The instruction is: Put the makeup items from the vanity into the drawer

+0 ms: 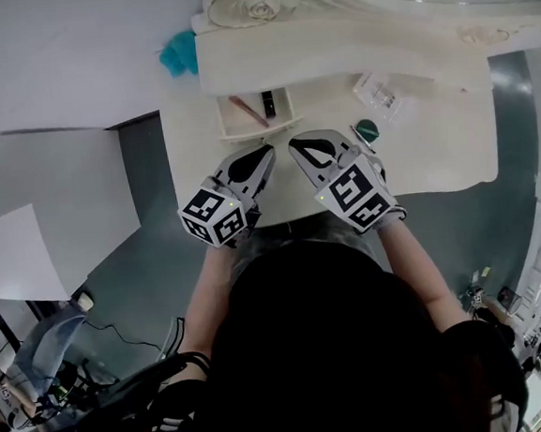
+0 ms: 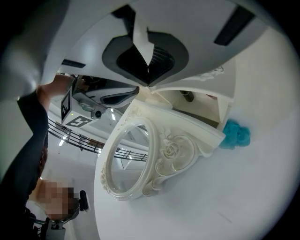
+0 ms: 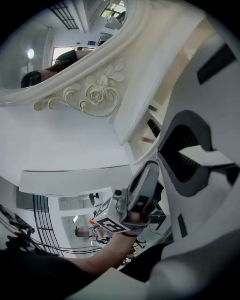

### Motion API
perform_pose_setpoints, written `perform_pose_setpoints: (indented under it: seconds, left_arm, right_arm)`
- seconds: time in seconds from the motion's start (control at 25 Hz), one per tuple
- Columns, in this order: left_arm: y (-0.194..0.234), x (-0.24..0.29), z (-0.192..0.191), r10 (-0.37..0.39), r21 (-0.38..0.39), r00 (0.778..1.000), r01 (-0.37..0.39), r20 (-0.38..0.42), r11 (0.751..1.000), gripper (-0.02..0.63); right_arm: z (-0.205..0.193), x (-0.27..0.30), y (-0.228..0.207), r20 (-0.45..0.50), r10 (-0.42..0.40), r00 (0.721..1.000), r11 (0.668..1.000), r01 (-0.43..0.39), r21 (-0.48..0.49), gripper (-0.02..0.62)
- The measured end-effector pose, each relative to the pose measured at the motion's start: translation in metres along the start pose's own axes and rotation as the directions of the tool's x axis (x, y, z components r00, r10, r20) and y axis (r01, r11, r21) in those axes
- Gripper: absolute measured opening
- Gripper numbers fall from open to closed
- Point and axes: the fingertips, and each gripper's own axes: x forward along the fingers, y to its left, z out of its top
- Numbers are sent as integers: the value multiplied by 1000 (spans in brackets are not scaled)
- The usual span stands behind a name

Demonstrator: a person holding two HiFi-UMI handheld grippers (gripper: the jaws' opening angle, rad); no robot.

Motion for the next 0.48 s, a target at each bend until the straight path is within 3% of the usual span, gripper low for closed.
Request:
perform_pose_setpoints:
  seconds: [0.48]
  left_arm:
    - [-26,47,-15,-109,30,989,112,-103,993,15]
  right_arm:
    - [-37,-25,-19,-4,-77,997,992,77,96,21]
